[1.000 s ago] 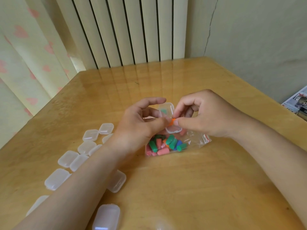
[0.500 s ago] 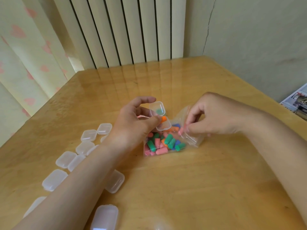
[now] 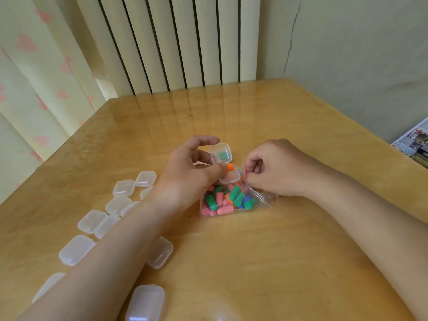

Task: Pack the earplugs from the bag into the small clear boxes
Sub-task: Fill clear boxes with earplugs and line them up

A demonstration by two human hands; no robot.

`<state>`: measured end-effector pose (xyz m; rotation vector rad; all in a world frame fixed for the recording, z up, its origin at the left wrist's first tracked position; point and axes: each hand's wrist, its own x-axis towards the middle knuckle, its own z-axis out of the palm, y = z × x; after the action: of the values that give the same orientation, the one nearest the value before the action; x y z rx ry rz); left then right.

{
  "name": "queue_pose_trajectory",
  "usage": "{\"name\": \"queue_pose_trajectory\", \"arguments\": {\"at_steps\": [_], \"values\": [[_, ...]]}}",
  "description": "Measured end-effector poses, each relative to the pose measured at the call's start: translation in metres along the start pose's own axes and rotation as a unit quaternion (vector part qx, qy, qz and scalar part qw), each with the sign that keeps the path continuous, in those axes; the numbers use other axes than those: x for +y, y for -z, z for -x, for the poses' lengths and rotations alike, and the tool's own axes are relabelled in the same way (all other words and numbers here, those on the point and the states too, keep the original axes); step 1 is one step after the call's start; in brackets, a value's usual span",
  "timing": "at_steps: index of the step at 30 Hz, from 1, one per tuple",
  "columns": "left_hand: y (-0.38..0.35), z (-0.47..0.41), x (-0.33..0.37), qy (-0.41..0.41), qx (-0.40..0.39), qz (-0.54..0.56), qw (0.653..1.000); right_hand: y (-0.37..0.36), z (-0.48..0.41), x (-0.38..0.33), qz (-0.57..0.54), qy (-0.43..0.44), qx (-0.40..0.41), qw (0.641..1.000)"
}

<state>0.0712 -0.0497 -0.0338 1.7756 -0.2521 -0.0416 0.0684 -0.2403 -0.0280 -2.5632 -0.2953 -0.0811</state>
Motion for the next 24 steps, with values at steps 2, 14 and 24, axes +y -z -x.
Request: {"name": "queue_pose_trajectory", "arguments": {"at_steps": [2, 14, 24], "values": [[0.0, 0.0, 0.001, 0.0, -0.002, -0.004, 1.0, -0.001, -0.001, -0.001, 0.008, -0.021, 0.001, 1.0], [0.001, -0.002, -0.002, 0.003, -0.007, -0.01, 1.0, -0.003, -0.002, -0.001, 0.054, -0.003, -0.01, 0.998], [0.002, -0.001, -0.001, 0.006, -0.006, 0.004, 1.0, 0.006, 0.001, 0.002, 0.015, 0.008, 0.017, 1.0]]}}
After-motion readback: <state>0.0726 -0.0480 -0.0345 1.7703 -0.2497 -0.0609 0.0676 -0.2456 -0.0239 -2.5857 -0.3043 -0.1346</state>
